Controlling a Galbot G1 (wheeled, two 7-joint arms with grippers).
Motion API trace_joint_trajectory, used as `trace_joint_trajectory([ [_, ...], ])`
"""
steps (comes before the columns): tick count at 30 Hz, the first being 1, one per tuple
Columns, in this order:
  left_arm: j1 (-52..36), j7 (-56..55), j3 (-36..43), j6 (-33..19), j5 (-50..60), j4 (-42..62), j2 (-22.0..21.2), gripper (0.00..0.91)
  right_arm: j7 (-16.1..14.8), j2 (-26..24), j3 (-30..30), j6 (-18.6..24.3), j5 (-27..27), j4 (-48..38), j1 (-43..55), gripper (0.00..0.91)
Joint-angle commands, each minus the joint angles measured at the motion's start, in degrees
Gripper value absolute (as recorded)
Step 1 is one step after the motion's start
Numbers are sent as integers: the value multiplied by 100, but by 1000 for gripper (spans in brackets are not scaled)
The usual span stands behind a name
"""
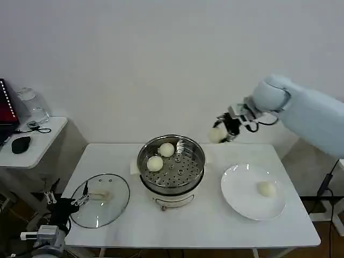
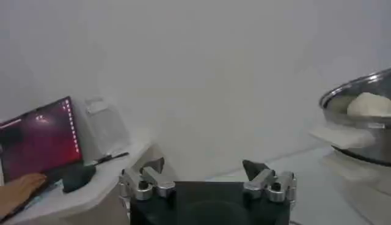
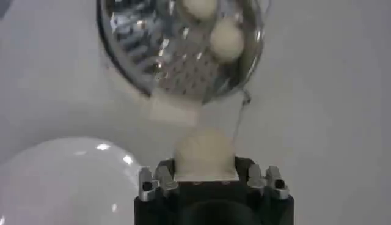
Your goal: Take steamed baozi put them in steamer then cover it.
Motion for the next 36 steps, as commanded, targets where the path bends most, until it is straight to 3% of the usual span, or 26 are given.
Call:
trace_joint_trajectory([
  [1,18,0,-76,4,-5,-30,-16,907,32,1298,-402,90,211,-49,262,665],
  [8,80,1,-226,-1,-42,-107,-79,907,122,1954,-811,266,49,-257,-272,665],
  [13,89,2,-288,-4,-70,-112,-120,907,69,2157,-981,525,-119,-292,-408,665],
  [24,87,3,-292,-17,-74,-93,-195,907,33,2285,-1165,1055,-688,-383,-606,665],
  [34,67,5,-283,-31,-90,-30,-204,907,-52,2073,-1253,1170,-725,-286,-596,665],
  [36,54,4,-267,-28,-85,-35,-207,907,-58,2056,-1253,1188,-738,-281,-603,715],
])
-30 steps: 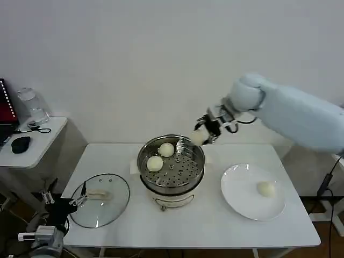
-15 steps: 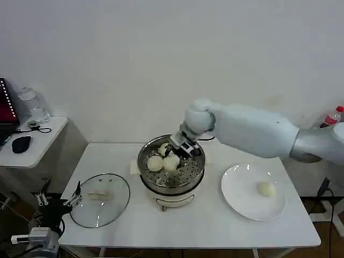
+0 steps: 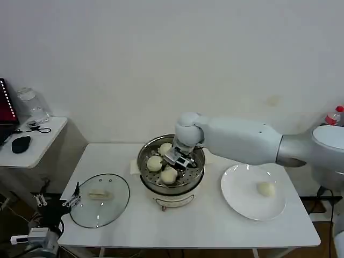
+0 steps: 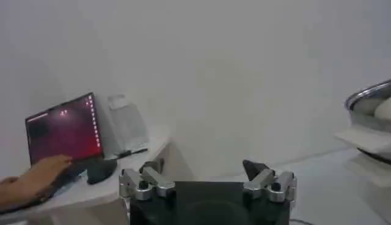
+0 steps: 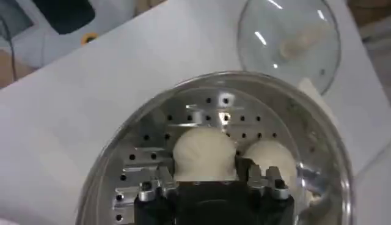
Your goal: Take steamed baozi put them in steamer then cover it.
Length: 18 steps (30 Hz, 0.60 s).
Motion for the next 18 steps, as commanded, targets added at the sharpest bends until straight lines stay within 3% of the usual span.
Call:
trace_joint_trajectory([
  [1,-14,-1,18,4,8,2,0,907,-26,40,-81,154,-127,21,-52,766],
  [2,-16,-1,24,5,6,-1,4,907,-26,35,-81,172,-120,28,-52,907],
  [14,-37,5,46,9,6,14,39,907,113,-192,302,223,-52,-143,271,907],
  [18,-62,9,80,8,2,41,104,907,152,-561,695,-139,419,-244,483,907],
])
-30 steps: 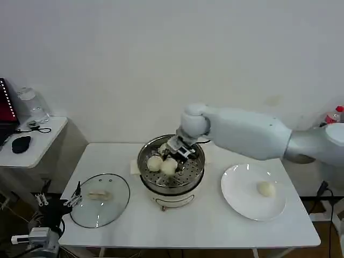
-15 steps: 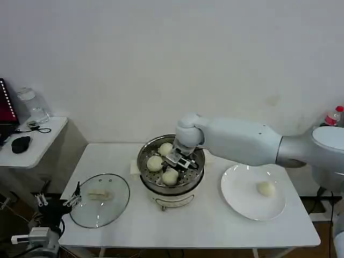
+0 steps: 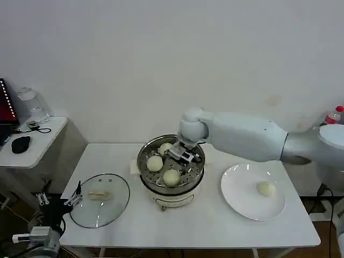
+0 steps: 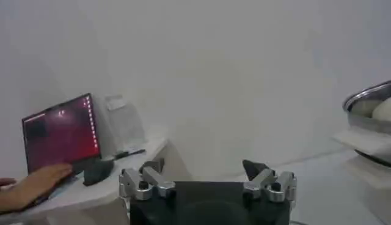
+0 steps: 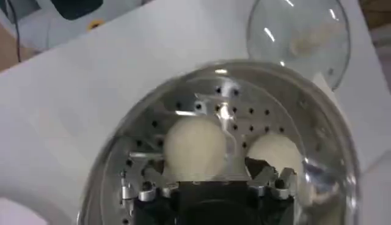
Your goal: Take steamed baozi put them in steamer then cover it.
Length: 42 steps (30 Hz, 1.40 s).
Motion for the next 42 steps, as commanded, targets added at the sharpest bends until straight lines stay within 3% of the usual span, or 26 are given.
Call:
trace_joint_trajectory([
  [1,-34,2,33,6,-11,41,69,907,81,-428,581,-376,521,-151,273,907],
  [4,-57,2,70,12,-47,46,149,907,326,-888,798,-965,884,-216,369,907],
  [7,-77,6,140,8,-67,56,248,907,364,-1473,633,-1544,1053,-65,512,907],
  [9,-106,11,186,2,-65,80,287,907,376,-1804,485,-1663,1047,82,579,907],
  [17,-264,23,468,-51,5,220,361,907,347,-3949,288,-1719,455,932,331,907],
  [24,-417,20,640,-37,-6,323,488,907,343,-4912,235,-1493,-293,1146,-283,907],
  [26,-425,18,654,-38,-6,333,499,907,353,-5020,275,-1483,-372,1135,-499,907],
  [28,-419,20,652,-42,-7,335,511,907,374,-5116,686,-1496,-527,1106,-983,907],
  [31,-402,16,625,-40,-11,333,521,907,405,-5164,1375,-1524,-659,1030,-1776,907],
  [32,-395,16,612,-39,-8,330,522,907,419,-5161,1880,-1529,-750,968,-2402,907],
  [39,-363,13,557,-19,7,292,501,907,517,-4668,3271,-1445,-1047,423,-4016,907],
  [42,-342,12,526,-17,16,296,490,907,549,-4405,3483,-1406,-1118,190,-4194,907],
])
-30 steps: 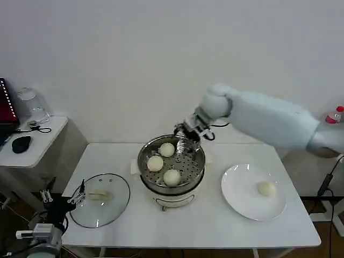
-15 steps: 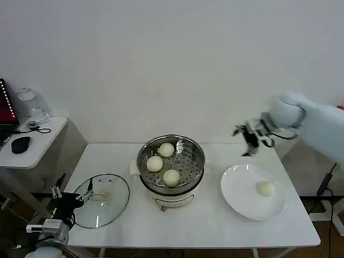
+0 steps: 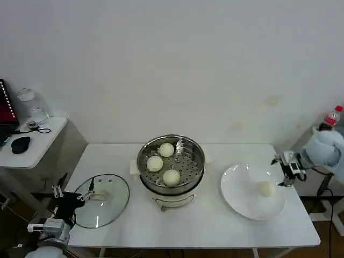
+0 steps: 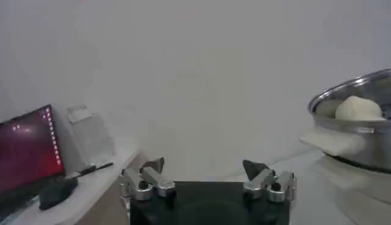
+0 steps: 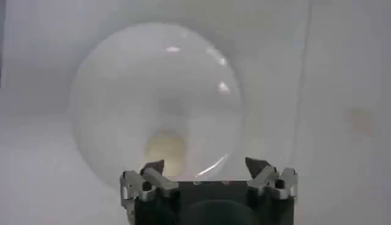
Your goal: Take steamed baozi put them in steamer then cover it.
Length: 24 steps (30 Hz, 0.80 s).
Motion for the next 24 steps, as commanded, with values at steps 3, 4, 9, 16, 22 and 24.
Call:
trace_joint_trajectory([
  [3,25,-1,-43,6,11,5,-5,907,72,292,1509,109,-472,-726,-1747,907],
  [4,35,-2,-63,6,8,1,-11,907,67,386,1511,141,-478,-857,-1735,907],
  [9,75,0,-134,3,2,3,-8,907,78,714,1509,239,-484,-1255,-1734,907],
  [16,117,-1,-200,0,6,4,-12,907,131,1170,1536,323,-622,-1620,-1719,907],
  [22,122,-1,-212,0,14,12,-38,907,175,1528,1553,396,-673,-2022,-1638,907],
  [24,125,1,-225,-1,11,17,-39,907,165,1585,1550,392,-693,-2089,-1647,907],
])
